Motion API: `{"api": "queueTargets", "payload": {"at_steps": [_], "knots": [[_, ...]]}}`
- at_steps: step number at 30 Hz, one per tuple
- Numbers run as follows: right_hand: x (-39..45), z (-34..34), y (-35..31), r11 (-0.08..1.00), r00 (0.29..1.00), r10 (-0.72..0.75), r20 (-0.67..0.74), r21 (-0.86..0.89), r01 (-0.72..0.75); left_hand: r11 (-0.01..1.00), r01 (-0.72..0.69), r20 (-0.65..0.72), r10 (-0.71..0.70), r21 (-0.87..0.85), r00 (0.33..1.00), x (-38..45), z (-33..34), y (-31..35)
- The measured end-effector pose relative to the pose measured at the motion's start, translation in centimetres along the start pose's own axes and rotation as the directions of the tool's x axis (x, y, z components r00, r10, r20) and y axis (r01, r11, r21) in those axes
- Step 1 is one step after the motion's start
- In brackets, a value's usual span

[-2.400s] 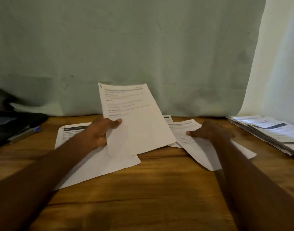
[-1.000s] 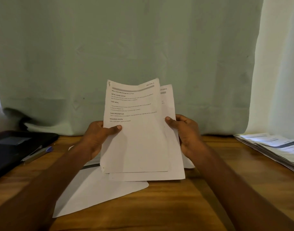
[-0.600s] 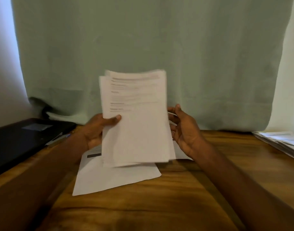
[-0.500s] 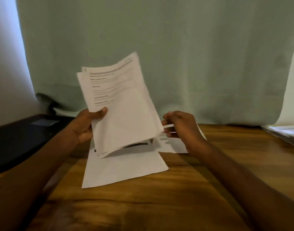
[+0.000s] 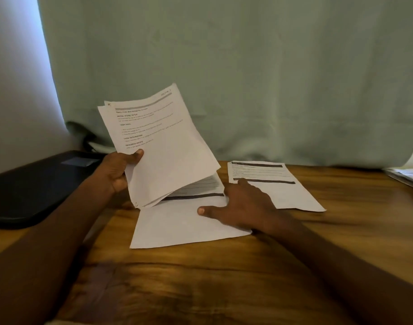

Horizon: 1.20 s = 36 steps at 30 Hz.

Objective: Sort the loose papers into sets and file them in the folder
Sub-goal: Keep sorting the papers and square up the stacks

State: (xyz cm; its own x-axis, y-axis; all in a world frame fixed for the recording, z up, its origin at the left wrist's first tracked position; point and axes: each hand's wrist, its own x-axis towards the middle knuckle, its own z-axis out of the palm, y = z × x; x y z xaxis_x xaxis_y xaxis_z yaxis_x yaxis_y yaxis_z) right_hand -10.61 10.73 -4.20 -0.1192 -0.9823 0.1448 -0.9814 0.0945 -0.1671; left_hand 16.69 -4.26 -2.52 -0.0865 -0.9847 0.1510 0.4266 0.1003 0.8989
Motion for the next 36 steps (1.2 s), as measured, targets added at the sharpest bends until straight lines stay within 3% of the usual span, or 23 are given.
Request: {"api": "queueTargets", "payload": {"at_steps": [7,10,17,25,28,30,33,36], "knots": [[-0.4,-1.0,0.7,0.997,0.999,0.014,-0.038,0.078,-0.011,1.000,0.016,0.024,-0.016,0.027,1.000,0.5,-0.2,-0.5],[-0.6,-1.3,1.1,0.990,0.998,0.011,-0.056,0.139,-0.004,0.999,0.033,0.081,-0.036,0.042,0.996,0.3,0.4,-1.0],[-1.2,-1.2,0.9,0.998,0.997,0.021,-0.074,0.052,-0.018,0.996,0.074,0.201,-0.084,0.057,0.976,-0.7,1.3,-1.4],[-0.8,-1.6,2.0,0.985,0.999,0.030,-0.036,0.170,-0.024,0.995,0.077,0.291,-0.092,0.064,0.952,-1.5,2.1,-1.4],[0.1,-2.1,2.6,0.956,0.996,0.076,-0.042,0.287,-0.061,0.996,0.057,0.259,-0.074,0.073,0.963,-1.2,1.8,-1.4],[0.6,-2.8,3.4,0.939,0.972,0.163,-0.167,0.328,-0.101,0.996,0.044,0.248,-0.063,0.083,0.967,-1.2,1.9,-1.3],[1.5,-3.4,6.1,0.949,0.894,0.294,-0.339,0.216,-0.230,0.995,0.055,0.240,-0.074,0.083,0.968,-1.4,2.3,-1.4],[3.0,-2.5,10.1,0.908,0.881,0.417,-0.221,0.055,-0.416,0.993,0.062,0.221,-0.082,0.098,0.972,-1.4,2.7,-1.7]]}}
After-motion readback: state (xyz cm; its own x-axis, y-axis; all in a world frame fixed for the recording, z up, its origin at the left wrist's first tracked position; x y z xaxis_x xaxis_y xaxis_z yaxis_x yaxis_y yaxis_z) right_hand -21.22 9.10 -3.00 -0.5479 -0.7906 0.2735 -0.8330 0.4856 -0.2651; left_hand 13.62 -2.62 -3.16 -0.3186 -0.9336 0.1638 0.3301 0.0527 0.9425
